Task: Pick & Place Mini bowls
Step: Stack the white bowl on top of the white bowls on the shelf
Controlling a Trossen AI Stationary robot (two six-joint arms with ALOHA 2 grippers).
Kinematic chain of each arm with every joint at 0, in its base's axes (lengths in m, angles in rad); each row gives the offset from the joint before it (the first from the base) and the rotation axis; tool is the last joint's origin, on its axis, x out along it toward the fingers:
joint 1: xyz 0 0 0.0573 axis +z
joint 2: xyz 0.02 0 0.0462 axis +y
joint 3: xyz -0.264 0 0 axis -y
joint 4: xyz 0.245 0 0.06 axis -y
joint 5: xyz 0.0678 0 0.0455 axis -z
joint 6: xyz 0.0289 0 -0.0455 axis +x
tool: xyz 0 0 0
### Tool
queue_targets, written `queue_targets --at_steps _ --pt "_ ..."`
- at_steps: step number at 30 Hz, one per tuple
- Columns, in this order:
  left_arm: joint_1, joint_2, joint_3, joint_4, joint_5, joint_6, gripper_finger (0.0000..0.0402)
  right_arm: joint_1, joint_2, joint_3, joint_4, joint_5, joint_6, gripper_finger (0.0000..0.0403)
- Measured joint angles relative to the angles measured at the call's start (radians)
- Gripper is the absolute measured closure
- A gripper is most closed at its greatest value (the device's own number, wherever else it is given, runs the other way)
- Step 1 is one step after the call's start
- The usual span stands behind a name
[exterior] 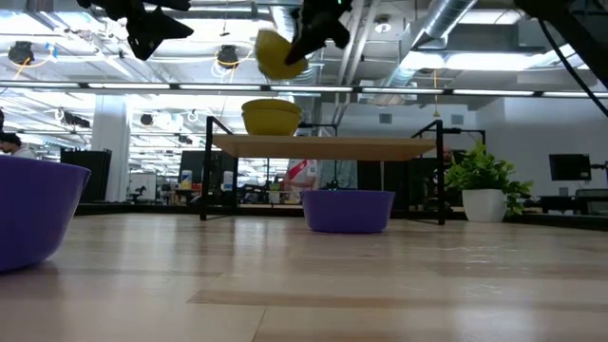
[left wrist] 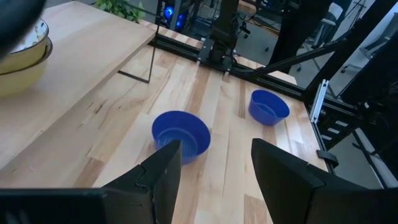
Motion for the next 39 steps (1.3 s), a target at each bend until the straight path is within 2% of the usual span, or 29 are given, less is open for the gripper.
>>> queue_targets --at_steps 11,39 --pt "0.000 0.000 0.000 0.005 0.000 -0.002 0.0209 -0.022 0.093 -0.002 -0.015 0.029 -0.054 0.0403" --pt "0.000 0.000 0.000 0.011 0.000 0.000 0.0209 -0.021 0.099 -0.001 -0.013 0.029 -0.115 0.0388"
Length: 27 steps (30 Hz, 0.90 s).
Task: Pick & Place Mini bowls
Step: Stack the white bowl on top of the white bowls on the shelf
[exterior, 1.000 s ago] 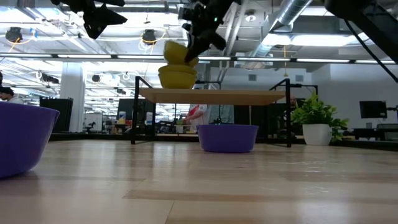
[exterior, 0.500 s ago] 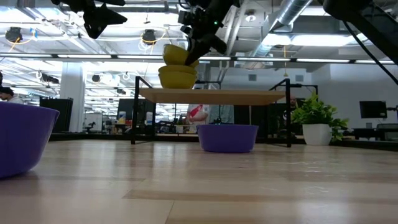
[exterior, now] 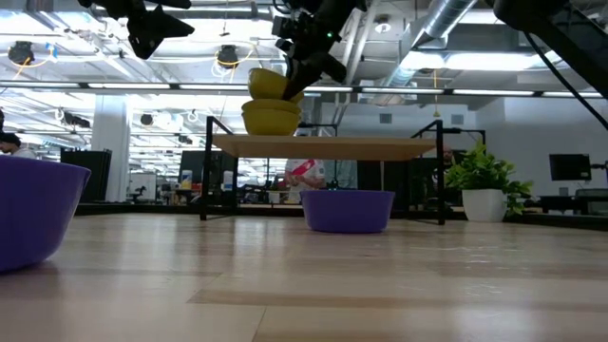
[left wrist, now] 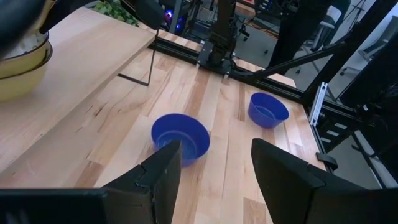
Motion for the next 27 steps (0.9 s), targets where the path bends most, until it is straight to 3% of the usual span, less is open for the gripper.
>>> queue_targets --at_steps 27 --pt "0.000 0.000 -0.001 0.000 0.000 0.000 0.0209 0.002 0.000 0.000 0.012 0.031 0.000 0.0346"
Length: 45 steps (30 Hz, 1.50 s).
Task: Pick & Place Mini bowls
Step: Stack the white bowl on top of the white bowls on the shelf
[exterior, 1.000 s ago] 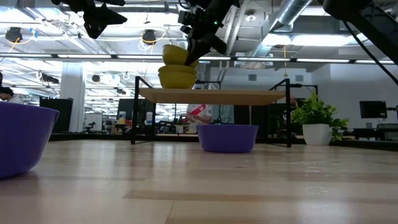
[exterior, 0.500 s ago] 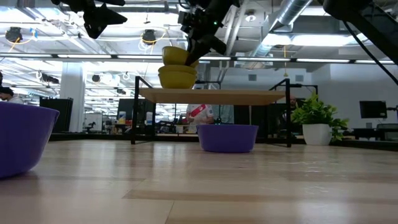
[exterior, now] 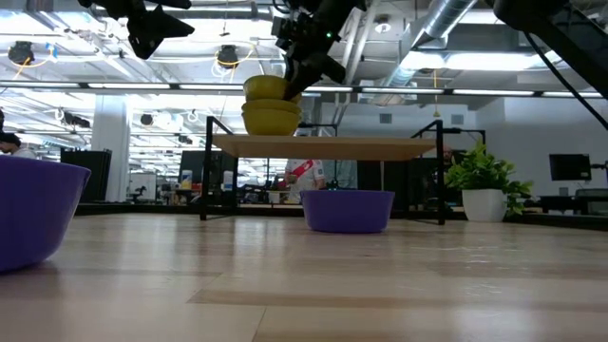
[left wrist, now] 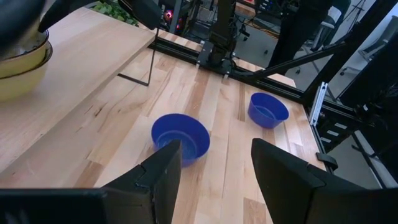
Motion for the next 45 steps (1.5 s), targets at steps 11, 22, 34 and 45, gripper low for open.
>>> queue_targets --at_steps 11,22,34,45 --pt "0.000 0.000 0.000 0.000 0.000 0.000 0.0209 0.001 0.000 0.000 0.059 0.024 0.111 0.0319" --pt "0.000 0.000 0.000 0.000 0.000 0.000 0.0209 0.016 0.000 0.000 0.061 0.033 0.123 0.0272" --pt "0.000 0.000 0.000 0.000 0.000 0.027 0.0209 0.103 0.000 0.000 0.062 0.339 0.087 0.0241" --pt "0.000 0.000 0.000 0.000 0.000 0.027 0.0209 0.153 -0.026 0.001 0.067 0.465 0.088 0.0253"
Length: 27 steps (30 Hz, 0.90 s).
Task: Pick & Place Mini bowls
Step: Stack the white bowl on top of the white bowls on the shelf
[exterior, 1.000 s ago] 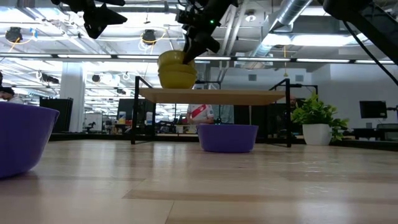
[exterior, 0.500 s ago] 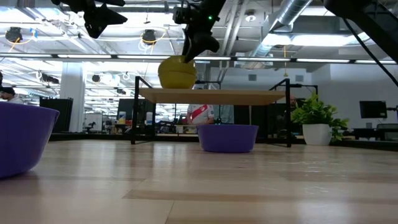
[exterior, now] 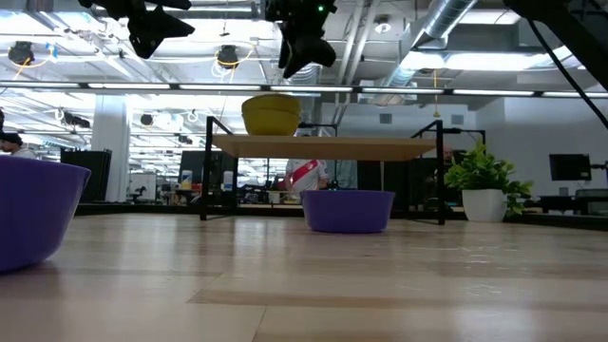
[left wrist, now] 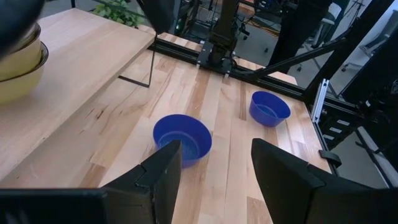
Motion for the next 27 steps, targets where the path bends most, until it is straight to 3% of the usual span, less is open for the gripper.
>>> queue_targets --at_steps 5,13,17,27 --pt "0.000 0.000 0.000 0.000 0.000 0.000 0.0209 -0.015 -0.032 0.000 0.002 0.032 0.103 0.0260" --pt "0.000 0.000 0.000 0.001 0.000 0.000 0.0209 -0.111 -0.057 0.000 -0.041 -0.198 0.354 0.0272" --pt "0.000 0.000 0.000 0.000 0.000 0.000 0.0209 -0.150 -0.035 -0.001 -0.047 -0.265 0.384 0.0276" --pt "0.000 0.000 0.000 0.000 0.000 0.000 0.0209 -0.182 0.005 0.000 -0.014 -0.313 0.393 0.0278"
